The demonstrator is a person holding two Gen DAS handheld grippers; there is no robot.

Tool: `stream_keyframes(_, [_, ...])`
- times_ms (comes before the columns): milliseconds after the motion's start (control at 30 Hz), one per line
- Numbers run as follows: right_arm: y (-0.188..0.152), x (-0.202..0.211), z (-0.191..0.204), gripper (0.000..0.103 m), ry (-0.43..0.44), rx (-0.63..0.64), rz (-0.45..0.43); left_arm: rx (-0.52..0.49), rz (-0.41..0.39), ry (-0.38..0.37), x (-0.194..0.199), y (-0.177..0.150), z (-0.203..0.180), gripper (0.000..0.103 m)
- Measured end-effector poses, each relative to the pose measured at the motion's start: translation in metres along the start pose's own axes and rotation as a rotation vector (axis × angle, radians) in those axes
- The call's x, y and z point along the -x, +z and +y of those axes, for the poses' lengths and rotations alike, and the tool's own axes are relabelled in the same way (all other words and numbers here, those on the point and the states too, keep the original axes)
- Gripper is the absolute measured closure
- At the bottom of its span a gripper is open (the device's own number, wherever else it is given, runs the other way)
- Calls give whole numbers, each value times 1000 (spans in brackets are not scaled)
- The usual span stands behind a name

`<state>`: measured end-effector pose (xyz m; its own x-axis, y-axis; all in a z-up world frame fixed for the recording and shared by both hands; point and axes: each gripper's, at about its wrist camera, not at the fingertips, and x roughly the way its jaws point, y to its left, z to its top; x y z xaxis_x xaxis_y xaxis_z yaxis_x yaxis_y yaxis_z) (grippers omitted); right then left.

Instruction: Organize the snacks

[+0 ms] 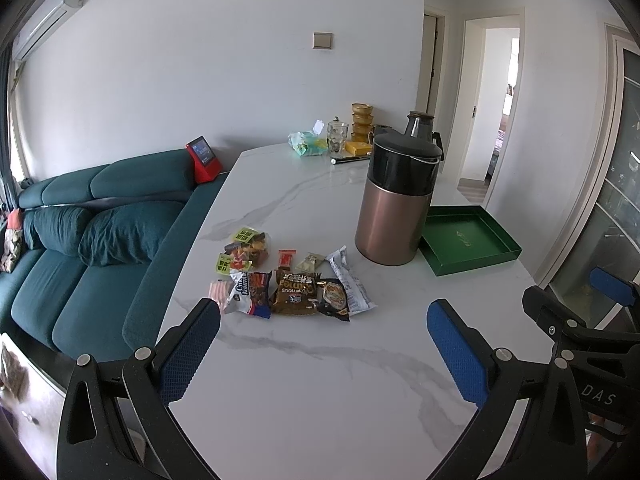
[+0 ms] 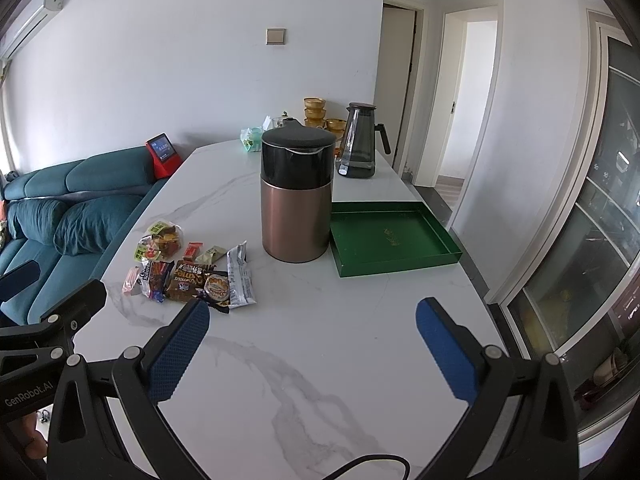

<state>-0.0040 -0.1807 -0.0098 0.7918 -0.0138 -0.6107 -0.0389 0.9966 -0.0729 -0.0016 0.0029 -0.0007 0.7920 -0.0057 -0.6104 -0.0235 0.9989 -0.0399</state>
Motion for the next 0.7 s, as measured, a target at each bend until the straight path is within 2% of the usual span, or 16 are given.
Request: stream_keyframes(700, [-2, -4, 3, 0, -3, 4, 2, 5, 8, -3, 0, -4, 7, 1])
